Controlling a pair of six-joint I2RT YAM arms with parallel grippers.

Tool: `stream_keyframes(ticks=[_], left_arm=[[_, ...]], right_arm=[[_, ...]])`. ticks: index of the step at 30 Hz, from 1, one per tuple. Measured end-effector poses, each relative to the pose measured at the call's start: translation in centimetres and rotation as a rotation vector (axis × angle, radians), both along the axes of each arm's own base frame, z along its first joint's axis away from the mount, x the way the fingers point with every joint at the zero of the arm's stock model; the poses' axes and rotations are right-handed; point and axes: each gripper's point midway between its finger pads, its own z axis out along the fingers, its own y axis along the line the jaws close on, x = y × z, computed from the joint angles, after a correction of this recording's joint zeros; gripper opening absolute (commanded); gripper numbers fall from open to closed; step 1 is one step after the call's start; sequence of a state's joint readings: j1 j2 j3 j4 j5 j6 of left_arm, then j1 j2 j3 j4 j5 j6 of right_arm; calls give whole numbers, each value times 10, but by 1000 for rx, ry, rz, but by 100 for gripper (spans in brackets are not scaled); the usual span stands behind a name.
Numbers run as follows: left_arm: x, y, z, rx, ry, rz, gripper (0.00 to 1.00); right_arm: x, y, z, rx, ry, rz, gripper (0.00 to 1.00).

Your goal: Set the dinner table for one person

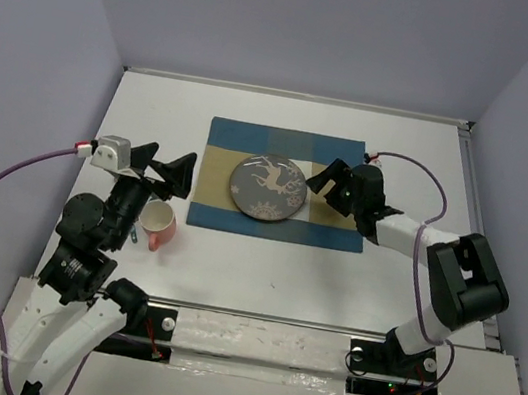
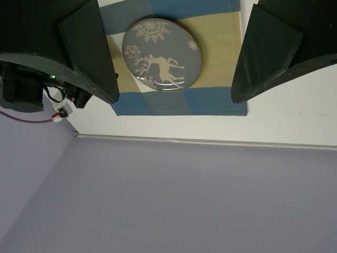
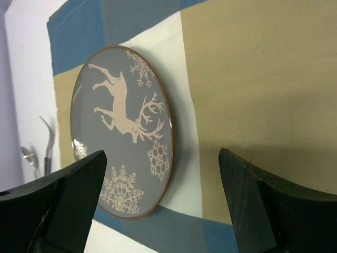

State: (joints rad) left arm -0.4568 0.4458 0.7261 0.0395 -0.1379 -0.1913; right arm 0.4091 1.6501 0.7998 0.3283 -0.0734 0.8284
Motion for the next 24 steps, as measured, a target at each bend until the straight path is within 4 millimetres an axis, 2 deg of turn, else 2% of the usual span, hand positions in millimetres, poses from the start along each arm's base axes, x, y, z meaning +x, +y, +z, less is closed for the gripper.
stream_keyframes(ticks=[3, 5, 8, 9, 10, 11, 13, 15, 18, 21, 24], left_arm=[[-5, 10, 7, -20, -26, 37, 99], [-8, 19, 12, -35, -43, 70, 99], [-16, 35, 20, -68, -77, 126, 99], [-18, 41, 23, -78, -87, 148, 99], [-19, 45, 24, -87, -94, 168, 99], [-21, 48, 25, -93, -98, 181, 99], [-20, 54, 25, -100, -98, 208, 99], [-19, 58, 23, -102, -93, 229, 99], [-17, 63, 19, -102, -83, 258, 99], [-16, 66, 18, -102, -81, 275, 99], [-16, 67, 18, -102, -81, 280, 99]], right_arm=[[-10, 2, 18, -69, -48, 11, 81], [-19, 18, 37, -95, -103, 59, 79], [-44, 77, 72, -106, -207, 227, 78], [-54, 99, 85, -104, -247, 289, 81], [-73, 125, 94, -95, -277, 365, 83], [-83, 139, 100, -90, -297, 407, 87], [-116, 189, 117, -77, -349, 540, 93], [-138, 229, 125, -60, -381, 630, 94], [-157, 266, 125, -67, -395, 707, 95], [-149, 303, 117, -102, -405, 735, 93], [-139, 327, 96, -169, -384, 744, 90]])
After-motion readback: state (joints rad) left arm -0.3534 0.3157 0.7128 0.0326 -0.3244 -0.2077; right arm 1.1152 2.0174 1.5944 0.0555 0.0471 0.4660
